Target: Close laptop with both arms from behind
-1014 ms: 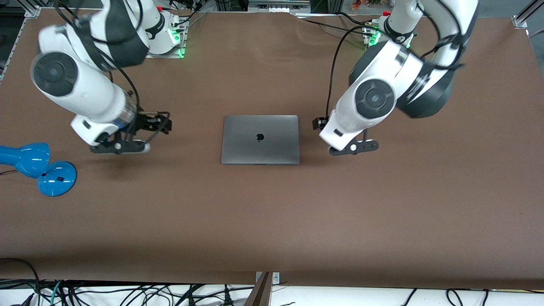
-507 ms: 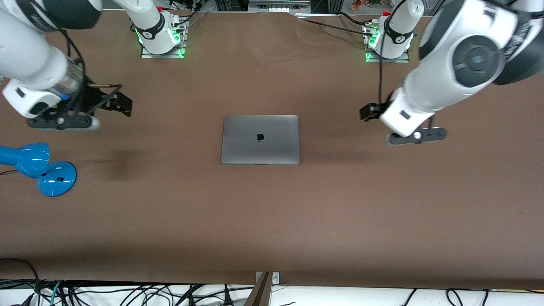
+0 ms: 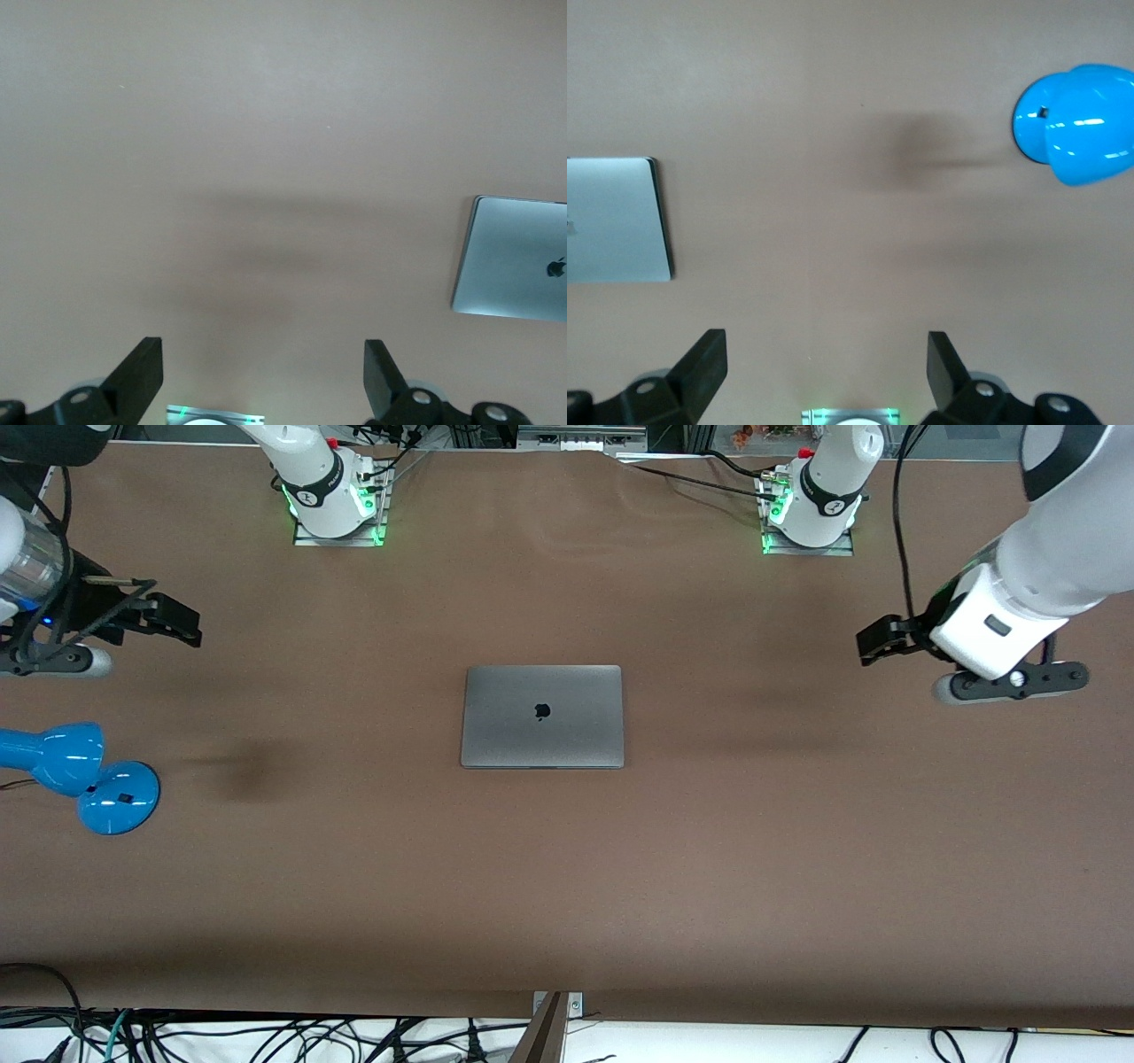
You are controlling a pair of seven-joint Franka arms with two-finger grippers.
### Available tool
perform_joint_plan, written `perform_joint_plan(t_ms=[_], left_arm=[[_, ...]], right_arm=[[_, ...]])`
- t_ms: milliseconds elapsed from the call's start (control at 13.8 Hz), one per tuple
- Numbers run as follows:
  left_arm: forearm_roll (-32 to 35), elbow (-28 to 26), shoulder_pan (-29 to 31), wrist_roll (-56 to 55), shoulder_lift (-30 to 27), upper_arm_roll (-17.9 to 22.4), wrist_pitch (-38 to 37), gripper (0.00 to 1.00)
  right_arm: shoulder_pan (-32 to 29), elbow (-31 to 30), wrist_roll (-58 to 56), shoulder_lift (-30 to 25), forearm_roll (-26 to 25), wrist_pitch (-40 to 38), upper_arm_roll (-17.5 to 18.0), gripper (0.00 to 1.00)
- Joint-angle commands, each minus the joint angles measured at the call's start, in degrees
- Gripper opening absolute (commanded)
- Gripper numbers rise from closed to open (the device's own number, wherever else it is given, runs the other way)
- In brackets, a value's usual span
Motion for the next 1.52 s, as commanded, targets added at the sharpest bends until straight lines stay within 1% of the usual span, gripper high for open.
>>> perform_joint_plan(t_ms=[0,72,217,290,362,507,652,796,869,1086,1448], left_arm=[[0.6,-4.2,-5.0,6.0,-4.1,7.2,1.3,1.0],[-0.3,-7.5,-5.4,7.4,-6.2,8.6,3.3,1.0],[-1.5,-17.5,-5.3,11.0,-13.0,9.9,9.2,1.0],[-1.5,-19.1,-5.2,12.5,-14.1,10.2,9.7,1.0],[-1.5,-19.0,-5.0,13.3,-14.1,10.4,9.4,1.0],[-1.1,-17.5,-5.0,18.1,-13.8,13.0,8.1,1.0],[-0.8,-15.8,-5.0,20.7,-12.8,14.1,6.4,1.0],[-0.7,-12.0,-5.1,20.0,-10.7,14.1,3.2,1.0],[-0.7,-11.0,-5.2,20.0,-10.4,14.2,3.0,1.0],[-0.6,-10.7,-6.0,18.4,-10.4,13.7,3.3,1.0],[-0.4,-10.7,-5.8,18.3,-9.6,13.6,3.1,1.0]], right_arm=[[-2.1,-0.7,-2.5,-2.7,-0.1,-2.3,0.4,1.0],[-2.4,-0.8,-3.4,-2.9,-0.1,-2.7,0.0,1.0],[-2.4,-1.4,-4.5,-3.8,-0.1,-3.6,-0.8,1.0],[-2.4,-1.4,-4.9,-3.9,-0.1,-3.8,-1.2,1.0],[-2.4,-1.4,-6.3,-3.9,-0.1,-3.7,-1.9,1.0],[-2.4,-1.8,-10.5,-3.8,0.0,-3.3,-3.2,1.0],[-2.4,-2.1,-10.4,-3.7,0.0,-3.4,-3.4,1.0],[-2.4,-3.1,-10.4,-3.4,0.0,-3.3,-3.4,1.0],[-2.4,-3.5,-10.3,-3.2,0.0,-3.0,-3.4,1.0],[-2.4,-3.9,-8.1,-2.6,0.1,-2.4,-3.1,1.0],[-2.4,-4.0,-8.7,-2.6,3.4,-1.5,-3.0,1.0]])
